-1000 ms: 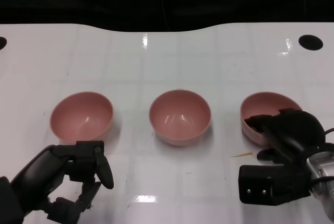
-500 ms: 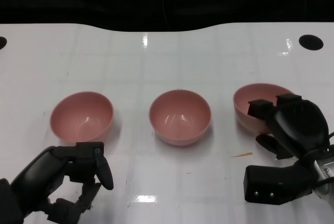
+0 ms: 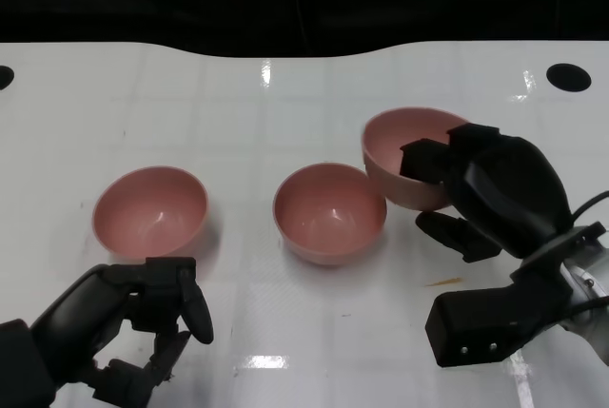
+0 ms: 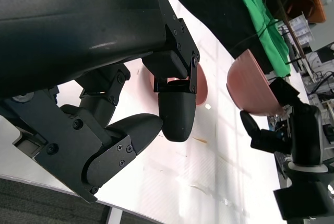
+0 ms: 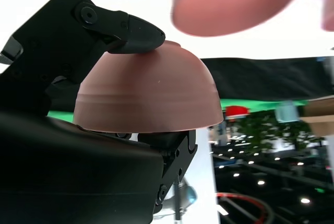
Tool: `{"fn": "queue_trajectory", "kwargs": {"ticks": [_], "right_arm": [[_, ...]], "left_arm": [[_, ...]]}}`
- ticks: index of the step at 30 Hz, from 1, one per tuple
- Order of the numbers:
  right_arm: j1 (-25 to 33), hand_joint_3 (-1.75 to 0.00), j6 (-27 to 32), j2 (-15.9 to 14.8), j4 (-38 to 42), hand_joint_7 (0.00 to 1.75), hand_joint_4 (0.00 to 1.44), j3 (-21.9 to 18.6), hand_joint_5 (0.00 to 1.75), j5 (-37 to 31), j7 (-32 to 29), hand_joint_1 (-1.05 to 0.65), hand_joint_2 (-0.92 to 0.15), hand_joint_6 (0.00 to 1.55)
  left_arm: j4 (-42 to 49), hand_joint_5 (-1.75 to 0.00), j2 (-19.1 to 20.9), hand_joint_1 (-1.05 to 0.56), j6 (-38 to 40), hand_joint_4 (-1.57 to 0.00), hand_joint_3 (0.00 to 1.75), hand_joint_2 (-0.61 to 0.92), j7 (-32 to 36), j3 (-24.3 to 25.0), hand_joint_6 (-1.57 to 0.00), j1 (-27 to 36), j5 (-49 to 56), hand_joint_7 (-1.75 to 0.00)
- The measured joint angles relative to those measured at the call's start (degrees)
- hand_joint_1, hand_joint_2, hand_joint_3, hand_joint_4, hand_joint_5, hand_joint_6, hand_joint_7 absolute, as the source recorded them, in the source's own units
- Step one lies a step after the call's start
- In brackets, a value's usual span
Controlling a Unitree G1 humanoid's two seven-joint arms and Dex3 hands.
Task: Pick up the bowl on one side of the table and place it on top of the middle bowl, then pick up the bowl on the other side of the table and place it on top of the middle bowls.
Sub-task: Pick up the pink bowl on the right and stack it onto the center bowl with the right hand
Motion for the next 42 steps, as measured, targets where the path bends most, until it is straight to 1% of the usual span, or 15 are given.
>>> {"fn": "queue_trajectory", "kwargs": {"ticks": [8, 9, 12, 18, 21, 24, 25, 26, 28, 30, 31, 34, 35, 37, 42], "right_arm": [[-2.1, -1.24, -2.8, 3.1, -0.2, 1.59, 0.98, 0.6, 1.75, 0.8, 3.1, -0.23, -0.34, 0.77], [-2.5, -1.27, -2.8, 3.6, 0.2, 1.68, 0.98, 0.7, 1.75, 0.7, 3.1, -0.20, -0.29, 0.74], [-4.2, -1.35, -3.5, 5.4, 2.5, 1.74, 1.00, 2.2, 1.75, 0.0, 2.5, -0.17, -0.22, 0.75], [-7.4, -1.40, -4.9, 8.4, 8.7, 1.75, 1.04, 4.5, 1.75, -2.1, -0.8, -0.19, -0.23, 0.80], [-9.0, -1.32, -5.7, 9.5, 12.2, 1.75, 1.03, 5.3, 1.75, -2.9, -2.1, -0.15, -0.18, 0.80], [-10.5, -1.09, -5.7, 10.3, 15.7, 1.75, 0.98, 6.9, 1.75, -3.8, -2.3, -0.15, -0.23, 0.75], [-10.8, -1.02, -5.7, 10.5, 16.4, 1.66, 0.97, 7.2, 1.75, -4.0, -2.2, -0.16, -0.27, 0.75], [-11.0, -0.78, -5.5, 10.6, 16.8, 1.30, 0.87, 7.5, 1.69, -4.0, -1.2, -0.22, -0.41, 0.80], [-11.5, -0.38, -4.2, 10.6, 16.8, 0.76, 0.84, 7.8, 1.29, -4.0, 2.8, -0.32, -0.68, 0.86], [-11.5, -0.16, -2.6, 10.5, 16.0, 0.30, 0.85, 7.9, 0.85, -3.8, 7.5, -0.38, -0.85, 0.90], [-11.5, -0.14, -1.9, 10.4, 15.5, 0.20, 0.80, 8.0, 0.75, -3.8, 9.5, -0.41, -0.88, 0.87], [-11.5, -0.23, 1.2, 9.8, 12.7, 0.02, 0.46, 8.4, 0.37, -3.8, 17.4, -0.65, -0.92, 0.54], [-11.5, -0.25, 2.4, 9.4, 11.7, 0.01, 0.39, 8.8, 0.31, -3.9, 20.1, -0.72, -0.92, 0.48], [-11.5, -0.31, 4.3, 8.8, 10.1, 0.00, 0.28, 9.5, 0.23, -4.2, 24.5, -0.82, -0.92, 0.37], [-11.4, -0.38, 6.0, 7.5, 6.0, 0.00, 0.13, 9.7, 0.15, -4.1, 29.6, -0.95, -0.92, 0.22]], "left_arm": [[-1.6, -1.71, 0.0, -0.24, 2.0, -0.87, 1.37, 0.36, 0.8, -0.1, -0.85, 0.1, 0.4, -1.47], [-1.6, -1.71, 0.0, -0.24, 2.0, -0.86, 1.37, 0.36, 0.8, -0.1, -0.85, 0.2, 0.4, -1.48], [-1.6, -1.71, 0.0, -0.24, 1.8, -0.87, 1.37, 0.36, 0.8, -0.1, -0.84, 0.2, 0.3, -1.48], [-1.0, -1.71, 0.0, -0.26, 1.3, -0.86, 1.37, 0.36, 0.8, -0.2, -0.84, 0.2, 0.3, -1.48], [-1.1, -1.71, 0.0, -0.25, 1.2, -0.86, 1.36, 0.36, 0.8, -0.2, -0.85, 0.2, 0.3, -1.48], [-1.1, -1.71, 0.0, -0.26, 1.0, -0.86, 1.36, 0.36, 0.8, -0.3, -0.85, 0.2, 0.3, -1.48], [-1.2, -1.71, 0.0, -0.26, 1.0, -0.86, 1.36, 0.36, 0.8, -0.3, -0.85, 0.2, 0.3, -1.48], [-1.3, -1.71, 0.0, -0.26, 1.1, -0.86, 1.36, 0.36, 0.8, -0.3, -0.85, 0.2, 0.3, -1.48], [-1.5, -1.71, 0.0, -0.25, 1.2, -0.87, 1.36, 0.36, 0.9, -0.3, -0.85, 0.3, 0.3, -1.48], [-1.7, -1.71, 0.0, -0.25, 1.2, -0.87, 1.37, 0.35, 0.9, -0.3, -0.85, 0.3, 0.3, -1.48], [-1.7, -1.71, 0.0, -0.25, 1.2, -0.87, 1.37, 0.35, 0.9, -0.3, -0.85, 0.3, 0.3, -1.48], [-2.9, -1.71, 0.0, -0.26, 2.3, -0.87, 1.38, 0.34, 1.0, -0.4, -0.86, 0.5, 0.5, -1.48], [-3.3, -1.71, 0.0, -0.26, 2.7, -0.87, 1.38, 0.34, 1.0, -0.4, -0.86, 0.5, 0.5, -1.48], [-3.6, -1.71, 0.0, -0.26, 3.2, -0.87, 1.38, 0.33, 1.4, -0.4, -0.86, 0.5, 0.7, -1.48], [-2.9, -1.72, -0.1, -0.25, 2.0, -0.87, 1.39, 0.33, 1.5, -0.5, -0.85, 0.4, 0.8, -1.48]]}}
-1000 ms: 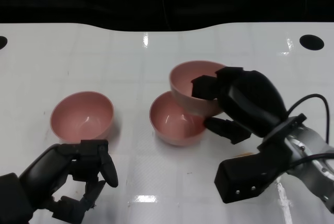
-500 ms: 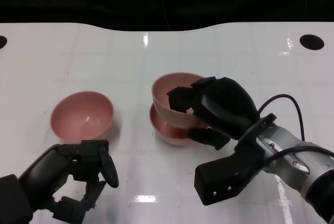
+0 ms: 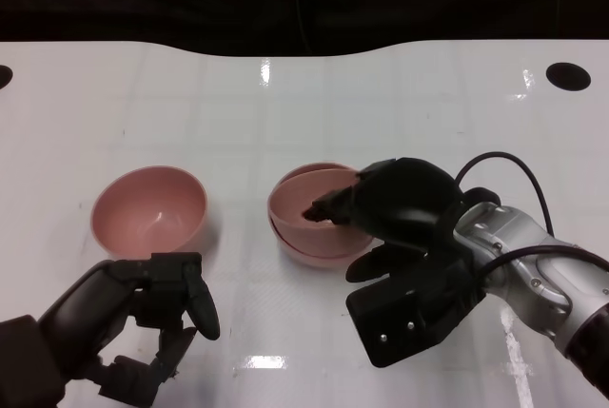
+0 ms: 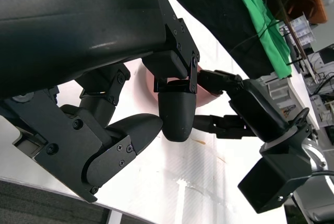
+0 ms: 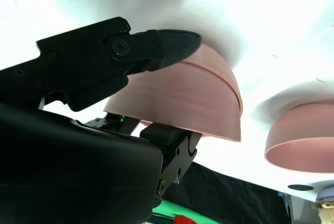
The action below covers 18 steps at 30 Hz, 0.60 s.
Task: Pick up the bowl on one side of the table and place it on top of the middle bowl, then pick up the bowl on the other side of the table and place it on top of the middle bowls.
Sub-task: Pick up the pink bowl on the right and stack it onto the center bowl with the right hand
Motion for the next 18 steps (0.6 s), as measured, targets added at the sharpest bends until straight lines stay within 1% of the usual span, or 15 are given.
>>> {"fn": "queue_trajectory", "kwargs": {"ticks": [4, 6, 11, 13, 14, 15, 16, 17, 18], "right_arm": [[1.1, -0.36, 0.1, -0.7, -3.1, 0.00, 0.10, -0.6, 0.14, 1.2, 0.9, -0.98, -0.92, 0.17], [1.9, -0.34, 0.1, -0.9, -4.8, 0.01, 0.11, -1.1, 0.16, 1.7, 0.7, -0.97, -0.92, 0.19], [7.1, -0.30, -1.7, -2.6, -11.2, 0.02, 0.14, -4.6, 0.22, 3.5, -4.9, -0.91, -0.92, 0.22], [8.2, -0.31, -2.0, -3.4, -12.5, 0.02, 0.14, -5.3, 0.23, 3.6, -5.7, -0.90, -0.92, 0.22], [8.5, -0.30, -2.0, -3.5, -12.8, 0.03, 0.17, -5.5, 0.25, 3.6, -5.9, -0.87, -0.92, 0.24], [9.2, -0.28, -2.4, -3.6, -13.1, 0.06, 0.17, -6.0, 0.39, 3.8, -6.6, -0.82, -0.92, 0.28], [10.6, -0.25, -3.5, -3.9, -13.7, 0.08, 0.15, -6.9, 0.58, 4.4, -8.4, -0.75, -0.92, 0.33], [12.3, -0.22, -4.8, -4.4, -14.7, 0.10, 0.16, -7.9, 0.73, 5.0, -10.6, -0.68, -0.92, 0.38], [13.9, -0.20, -6.3, -4.8, -15.6, 0.12, 0.18, -8.8, 0.79, 5.6, -12.6, -0.65, -0.92, 0.40]], "left_arm": [[1.4, -1.71, -0.1, -0.24, -1.3, -0.86, 1.39, 0.34, 0.0, 0.0, -0.84, -0.2, -0.1, -1.48], [1.9, -1.71, -0.1, -0.24, -1.6, -0.86, 1.39, 0.34, 0.0, -0.1, -0.84, -0.3, -0.1, -1.48], [1.9, -1.71, -0.1, -0.25, -1.6, -0.86, 1.38, 0.35, 0.0, 0.0, -0.83, -0.4, -0.1, -1.49], [1.9, -1.71, -0.1, -0.25, -1.6, -0.86, 1.38, 0.35, 0.0, 0.1, -0.83, -0.4, -0.1, -1.49], [1.9, -1.71, -0.1, -0.25, -1.6, -0.85, 1.38, 0.35, 0.0, 0.1, -0.83, -0.4, -0.1, -1.49], [2.0, -1.71, -0.1, -0.25, -1.8, -0.85, 1.38, 0.35, 0.0, 0.0, -0.82, -0.5, 0.0, -1.49], [2.3, -1.70, -0.1, -0.25, -2.4, -0.84, 1.36, 0.36, 0.0, 0.0, -0.82, -0.8, 0.0, -1.49], [2.6, -1.69, -0.1, -0.25, -3.0, -0.82, 1.30, 0.39, 0.0, 0.2, -0.82, -1.0, 0.0, -1.45], [2.9, -1.69, -0.1, -0.24, -3.4, -0.81, 1.25, 0.42, 0.0, 0.5, -0.82, -1.1, 0.0, -1.42]]}}
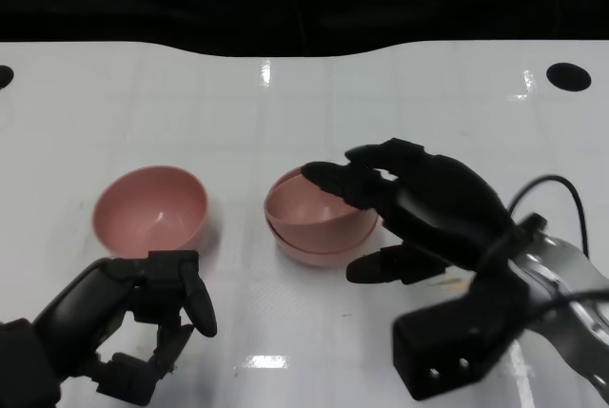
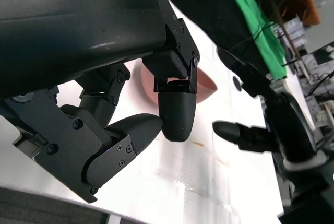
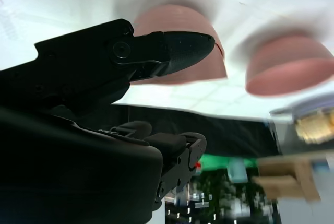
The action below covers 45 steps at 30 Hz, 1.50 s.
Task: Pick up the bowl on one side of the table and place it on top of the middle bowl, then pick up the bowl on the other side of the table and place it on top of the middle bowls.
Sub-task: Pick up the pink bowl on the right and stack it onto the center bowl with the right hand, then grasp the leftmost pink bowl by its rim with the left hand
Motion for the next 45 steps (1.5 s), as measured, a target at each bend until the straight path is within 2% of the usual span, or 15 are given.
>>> {"fn": "queue_trajectory", "kwargs": {"ticks": [5, 7, 8, 9, 10, 12, 18, 19, 21, 23, 24, 27, 31, 37, 45], "right_arm": [[5.9, -0.11, -5.5, -2.1, -1.9, 0.22, 0.35, -3.4, 0.98, 0.9, -7.0, -0.50, -0.92, 0.58], [7.1, -0.10, -7.0, -2.8, -1.9, 0.22, 0.36, -4.4, 0.99, 1.1, -8.3, -0.50, -0.92, 0.59], [7.8, -0.08, -7.4, -3.0, -2.3, 0.30, 0.46, -5.1, 1.06, 1.6, -8.5, -0.40, -0.91, 0.67], [9.0, -0.07, -8.1, -3.3, -3.2, 0.40, 0.49, -5.9, 1.09, 2.4, -8.8, -0.37, -0.91, 0.67], [10.7, -0.06, -8.9, -3.7, -4.5, 0.52, 0.60, -6.7, 1.16, 3.2, -8.9, -0.30, -0.91, 0.72], [14.2, -0.06, -9.9, -4.7, -7.3, 0.61, 0.69, -8.1, 1.22, 4.5, -8.8, -0.25, -0.91, 0.76], [17.2, -0.07, -10.1, -5.3, -9.9, 0.65, 0.72, -10.0, 1.24, 4.7, -7.5, -0.24, -0.90, 0.77], [17.8, -0.34, -10.1, -5.3, -10.4, 0.83, 0.84, -10.3, 1.39, 5.3, -7.1, -0.14, -0.79, 0.87], [20.5, -1.28, -11.2, -5.3, -11.5, 1.11, 0.97, -11.6, 1.57, 8.0, -6.7, -0.06, -0.34, 0.95], [23.0, -1.54, -11.5, -5.3, -11.7, 1.29, 1.01, -12.2, 1.67, 9.3, -6.1, -0.04, -0.23, 0.96], [23.8, -1.59, -11.5, -5.4, -11.6, 1.47, 1.02, -12.3, 1.72, 9.3, -5.8, -0.05, -0.20, 0.90], [24.4, -1.61, -10.7, -5.3, -11.6, 1.65, 1.03, -12.3, 1.74, 9.2, -5.3, -0.08, -0.18, 0.83], [24.3, -1.62, -9.1, -5.1, -11.7, 1.69, 1.03, -12.5, 1.75, 9.1, -5.1, -0.09, -0.18, 0.81], [24.5, -1.60, -7.7, -5.0, -12.2, 1.70, 1.03, -12.6, 1.75, 9.0, -4.5, -0.09, -0.17, 0.80], [24.8, -1.60, -5.9, -4.8, -13.2, 1.69, 1.01, -12.6, 1.75, 9.1, -3.3, -0.11, -0.18, 0.80]], "left_arm": [[0.2, -1.55, -0.1, -0.26, 1.0, -0.80, 0.86, 0.62, 0.3, 0.5, -0.84, -0.4, -0.7, -1.18], [0.0, -1.54, -0.1, -0.26, 1.8, -0.80, 0.83, 0.63, 0.3, 0.6, -0.85, -0.4, -0.7, -1.16], [0.0, -1.41, -0.2, -0.27, 2.0, -0.78, 0.79, 0.65, 0.3, 0.6, -0.83, -0.5, -1.0, -1.07], [0.0, -1.36, -0.3, -0.27, 2.0, -0.78, 0.76, 0.66, 0.3, 0.7, -0.83, -0.6, -1.5, -1.03], [0.0, -1.31, -0.5, -0.29, 2.0, -0.77, 0.73, 0.66, 0.3, 1.0, -0.82, -0.8, -2.4, -0.98], [0.2, -1.28, -0.7, -0.31, 2.0, -0.76, 0.71, 0.66, 0.3, 1.9, -0.83, -1.1, -3.3, -0.93], [0.2, -1.26, -0.8, -0.32, 1.9, -0.77, 0.69, 0.67, 0.3, 2.3, -0.85, -1.6, -3.3, -0.89], [0.0, -1.23, -0.8, -0.29, 1.9, -0.70, 0.63, 0.70, 0.4, 2.3, -0.78, -1.7, -2.7, -0.82], [-1.5, -1.13, -0.2, -0.28, 1.9, -0.62, 0.39, 0.82, 1.9, 3.1, -0.74, -1.7, 0.2, -0.65], [-3.3, -1.02, 1.3, -0.27, 1.9, -0.61, 0.25, 0.87, 4.3, 4.3, -0.74, -1.8, 3.7, -0.52], [-4.0, -0.92, 1.8, -0.29, 1.9, -0.58, 0.17, 0.89, 5.4, 4.7, -0.71, -2.2, 5.2, -0.41], [-6.8, -0.74, 2.7, -0.31, 2.1, -0.53, 0.05, 0.90, 8.3, 5.0, -0.67, -3.1, 10.6, -0.18], [-9.0, -0.67, 3.4, -0.32, 2.4, -0.50, 0.01, 0.90, 9.8, 5.1, -0.64, -3.5, 13.3, -0.09], [-11.2, -0.57, 6.8, -0.56, 2.0, -0.31, 0.00, 0.89, 13.5, 4.9, -0.47, -3.8, 25.6, 0.00], [-15.2, -0.37, 9.1, -0.64, 11.7, -0.36, 0.00, 0.88, 14.7, 0.8, -0.38, -6.7, 43.8, 0.00]]}}
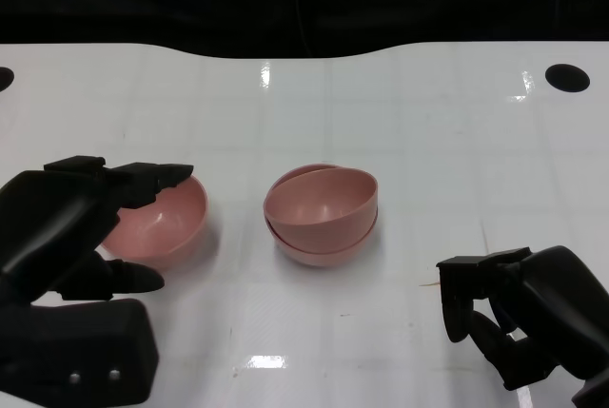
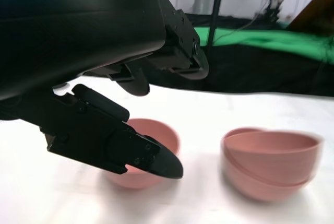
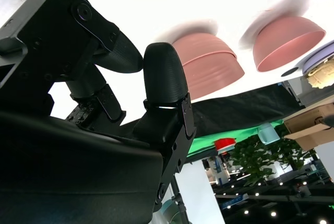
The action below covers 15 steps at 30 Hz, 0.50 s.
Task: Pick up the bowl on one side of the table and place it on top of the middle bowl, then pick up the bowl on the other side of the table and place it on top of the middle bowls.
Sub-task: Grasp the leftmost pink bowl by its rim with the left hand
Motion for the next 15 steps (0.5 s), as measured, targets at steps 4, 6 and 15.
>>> {"fn": "queue_trajectory", "kwargs": {"ticks": [4, 6, 15], "right_arm": [[0.1, -1.60, 0.1, 0.4, -0.1, 1.68, 1.02, 0.0, 1.75, 0.0, 0.1, -0.10, -0.17, 0.80], [0.2, -1.60, 0.1, 0.5, -0.2, 1.68, 1.02, 0.0, 1.75, 0.0, 0.1, -0.10, -0.17, 0.80], [0.8, -1.60, 0.1, 0.8, -1.8, 1.66, 1.02, -0.4, 1.75, 0.0, 0.2, -0.10, -0.18, 0.80]], "left_arm": [[0.9, -0.34, 0.9, -0.64, 1.9, -0.39, 0.00, 0.88, 0.1, -3.3, -0.40, -1.6, 6.0, -0.01], [2.4, -0.33, 1.0, -0.62, 2.7, -0.42, 0.00, 0.88, 0.4, -5.1, -0.41, -2.7, 8.7, -0.01], [15.8, -0.15, 1.1, -0.60, 4.6, -0.57, 0.01, 0.91, 1.9, -14.0, -0.44, -9.4, 16.3, 0.00]]}}
